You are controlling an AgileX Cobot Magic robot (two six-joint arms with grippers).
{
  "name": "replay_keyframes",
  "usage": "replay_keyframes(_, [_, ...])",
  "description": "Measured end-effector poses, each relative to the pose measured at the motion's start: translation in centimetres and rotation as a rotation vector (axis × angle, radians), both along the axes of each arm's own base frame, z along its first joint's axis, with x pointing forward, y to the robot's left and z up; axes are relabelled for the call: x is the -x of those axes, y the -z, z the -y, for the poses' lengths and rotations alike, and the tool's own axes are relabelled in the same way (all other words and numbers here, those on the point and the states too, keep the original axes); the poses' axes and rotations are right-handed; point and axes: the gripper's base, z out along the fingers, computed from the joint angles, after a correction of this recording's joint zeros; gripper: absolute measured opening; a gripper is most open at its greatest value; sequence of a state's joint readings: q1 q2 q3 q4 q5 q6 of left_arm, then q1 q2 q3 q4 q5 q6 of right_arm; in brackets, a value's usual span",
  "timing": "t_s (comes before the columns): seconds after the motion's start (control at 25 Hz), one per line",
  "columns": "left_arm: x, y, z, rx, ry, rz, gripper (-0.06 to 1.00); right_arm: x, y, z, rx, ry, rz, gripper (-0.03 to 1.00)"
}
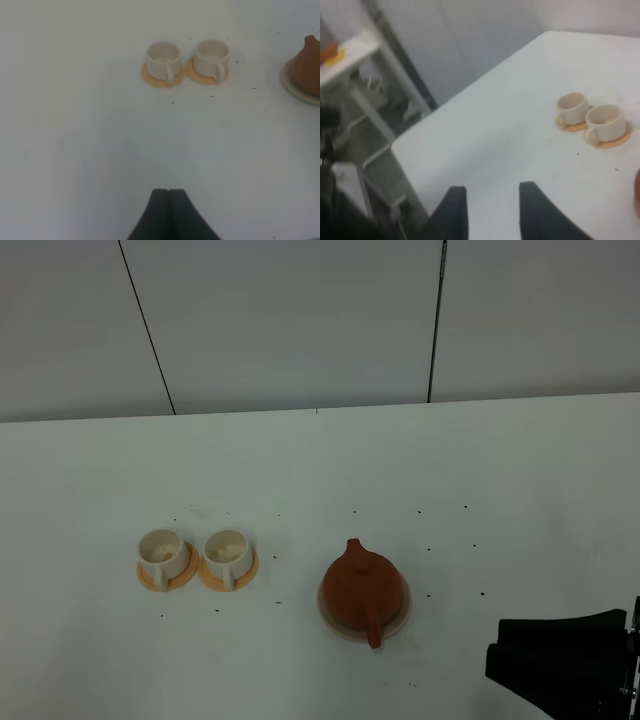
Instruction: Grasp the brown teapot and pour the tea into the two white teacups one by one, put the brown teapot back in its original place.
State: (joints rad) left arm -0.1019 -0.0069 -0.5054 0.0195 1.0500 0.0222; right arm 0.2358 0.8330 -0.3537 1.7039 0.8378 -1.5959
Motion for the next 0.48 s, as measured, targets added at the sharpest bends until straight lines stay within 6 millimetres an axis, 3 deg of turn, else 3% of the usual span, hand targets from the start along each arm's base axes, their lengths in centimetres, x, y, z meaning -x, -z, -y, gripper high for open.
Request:
replay_keyframes(0.28, [0.0,0.0,0.0,0.0,0.0,0.0,0.02,-3.1,0.9,0.1,0.084,0.121,-0.252,0.29])
replay_keyframes(0.48, [0.0,0.0,0.0,0.0,0.0,0.0,0.02,-9.2,0.2,-0.6,0.277,0.183,-0.498,0.29])
